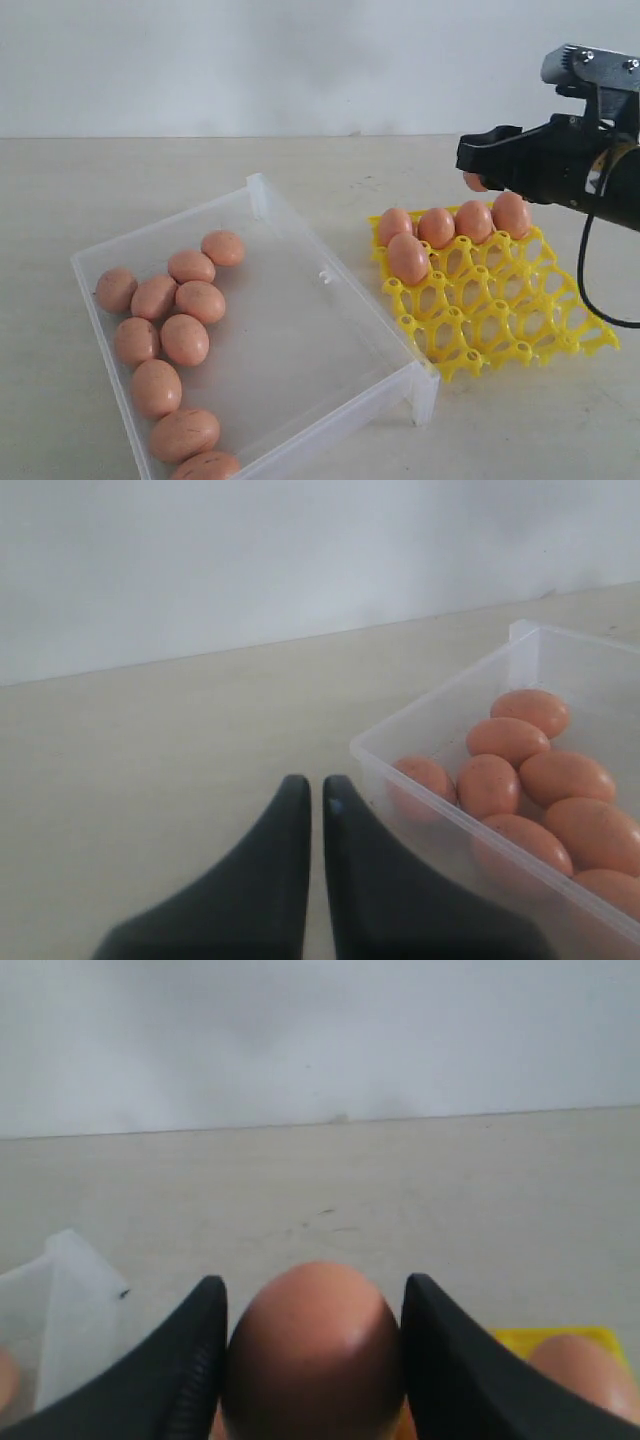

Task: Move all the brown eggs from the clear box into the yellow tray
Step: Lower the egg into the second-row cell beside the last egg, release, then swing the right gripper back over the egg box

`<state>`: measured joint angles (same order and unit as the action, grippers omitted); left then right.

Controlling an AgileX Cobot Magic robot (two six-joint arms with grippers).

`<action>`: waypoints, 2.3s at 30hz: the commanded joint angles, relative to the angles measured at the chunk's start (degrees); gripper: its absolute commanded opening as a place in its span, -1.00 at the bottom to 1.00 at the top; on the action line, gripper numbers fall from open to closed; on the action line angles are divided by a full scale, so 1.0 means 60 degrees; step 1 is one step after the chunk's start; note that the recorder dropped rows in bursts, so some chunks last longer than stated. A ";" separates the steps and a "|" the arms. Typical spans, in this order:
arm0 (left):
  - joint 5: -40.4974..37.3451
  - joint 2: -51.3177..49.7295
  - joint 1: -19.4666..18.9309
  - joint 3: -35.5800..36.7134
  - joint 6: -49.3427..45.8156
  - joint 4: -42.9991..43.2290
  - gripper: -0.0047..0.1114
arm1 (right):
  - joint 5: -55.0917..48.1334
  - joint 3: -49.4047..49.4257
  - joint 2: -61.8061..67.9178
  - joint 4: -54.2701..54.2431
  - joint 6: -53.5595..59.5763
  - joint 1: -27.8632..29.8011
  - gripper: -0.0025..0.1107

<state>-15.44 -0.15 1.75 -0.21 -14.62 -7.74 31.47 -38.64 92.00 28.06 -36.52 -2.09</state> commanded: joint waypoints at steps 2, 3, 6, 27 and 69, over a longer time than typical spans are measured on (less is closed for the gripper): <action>0.0071 0.0025 0.0029 0.0034 0.0005 -0.0067 -0.85 | 0.3773 -0.1074 0.0997 0.8498 -0.5988 0.1801 -0.96; 0.0071 0.0025 0.0029 0.0034 0.0005 -0.0067 -0.85 | 0.4026 -0.1196 0.1150 0.9112 -0.6122 0.1860 -0.96; 0.0071 0.0025 0.0029 0.0034 0.0005 -0.0067 -0.85 | 0.3739 -0.1267 0.1409 0.9513 -0.6027 0.1877 -0.96; 0.0071 0.0025 0.0029 0.0034 0.0005 -0.0067 -0.85 | 0.3239 -0.1267 0.2559 0.8337 -0.1250 0.1769 -0.96; 0.0071 0.0025 0.0029 0.0034 0.0005 -0.0067 -0.85 | 0.6416 -0.1289 0.2820 0.6253 -0.2805 0.1556 -0.17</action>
<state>-15.44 -0.15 1.75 -0.21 -14.62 -7.74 65.36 -46.19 110.94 68.89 -45.75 8.18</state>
